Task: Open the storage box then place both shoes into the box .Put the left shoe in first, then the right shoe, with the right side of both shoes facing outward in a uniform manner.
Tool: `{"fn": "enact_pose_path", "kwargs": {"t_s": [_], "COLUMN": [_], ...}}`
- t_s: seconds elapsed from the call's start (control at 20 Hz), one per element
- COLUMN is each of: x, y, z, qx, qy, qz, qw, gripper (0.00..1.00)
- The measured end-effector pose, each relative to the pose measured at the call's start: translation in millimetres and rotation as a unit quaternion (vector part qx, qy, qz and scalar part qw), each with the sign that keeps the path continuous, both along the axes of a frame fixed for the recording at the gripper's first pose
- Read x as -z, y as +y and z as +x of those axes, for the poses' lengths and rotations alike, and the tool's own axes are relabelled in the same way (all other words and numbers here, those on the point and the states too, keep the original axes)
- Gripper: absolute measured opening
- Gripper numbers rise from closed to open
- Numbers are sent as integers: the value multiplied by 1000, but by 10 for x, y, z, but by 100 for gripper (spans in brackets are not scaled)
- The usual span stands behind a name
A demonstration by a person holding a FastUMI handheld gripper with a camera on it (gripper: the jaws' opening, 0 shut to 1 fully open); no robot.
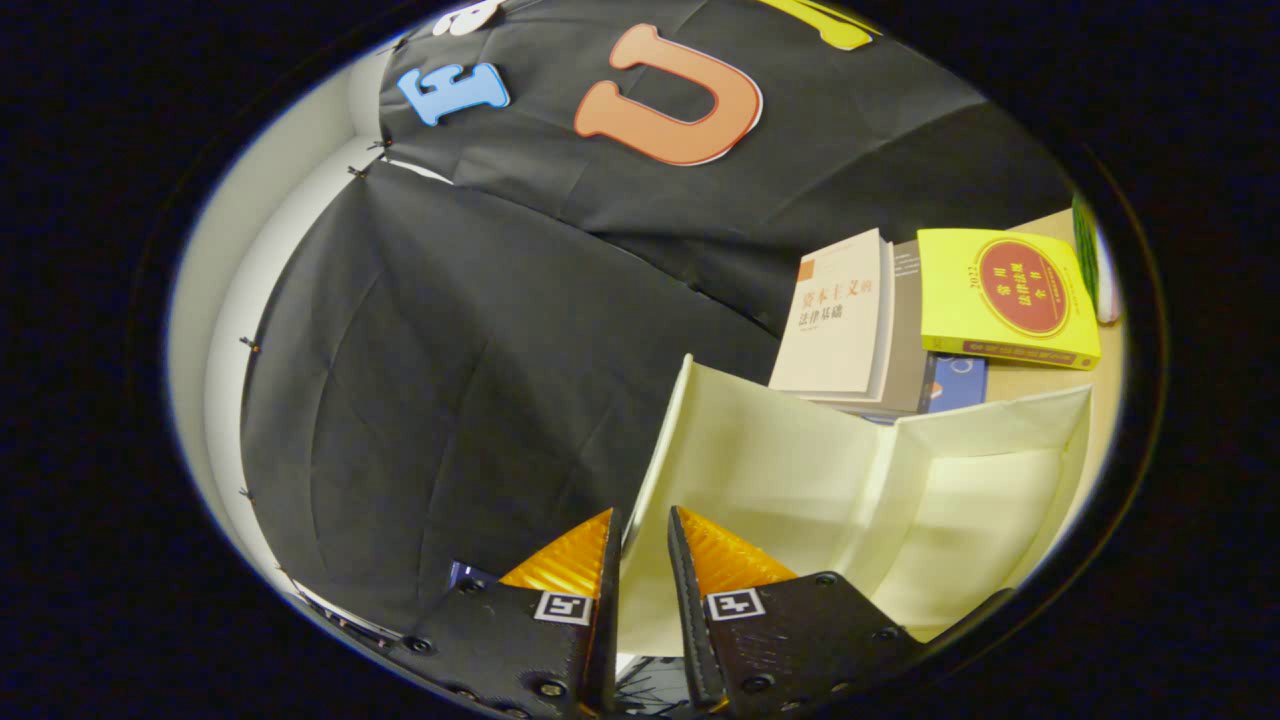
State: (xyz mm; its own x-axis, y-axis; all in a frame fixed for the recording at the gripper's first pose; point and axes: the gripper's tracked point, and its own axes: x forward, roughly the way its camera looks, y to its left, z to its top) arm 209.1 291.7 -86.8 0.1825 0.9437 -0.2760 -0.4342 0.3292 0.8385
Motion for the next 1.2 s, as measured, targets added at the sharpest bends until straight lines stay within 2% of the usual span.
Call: {"fn": "enact_pose_path", "kwargs": {"t_s": [0.3, 0.45, 0.65, 0.8, 1.05, 1.2], "x": [170, 248, 443, 737, 1252, 1598], "y": [-36, -275, -850, -1425, -2344, -2922], "z": [-64, -49, 28, 67, 136, 123], "qx": [11, 25, 48, 65, 106, 119], "qy": [-9, -19, -36, -50, -39, -40], "qz": [-46, -64, -97, -145, -205, -259], "qw": [999, 997, 993, 986, 972, 958], "gripper": [95, 95, 95, 95, 94, 95]}}
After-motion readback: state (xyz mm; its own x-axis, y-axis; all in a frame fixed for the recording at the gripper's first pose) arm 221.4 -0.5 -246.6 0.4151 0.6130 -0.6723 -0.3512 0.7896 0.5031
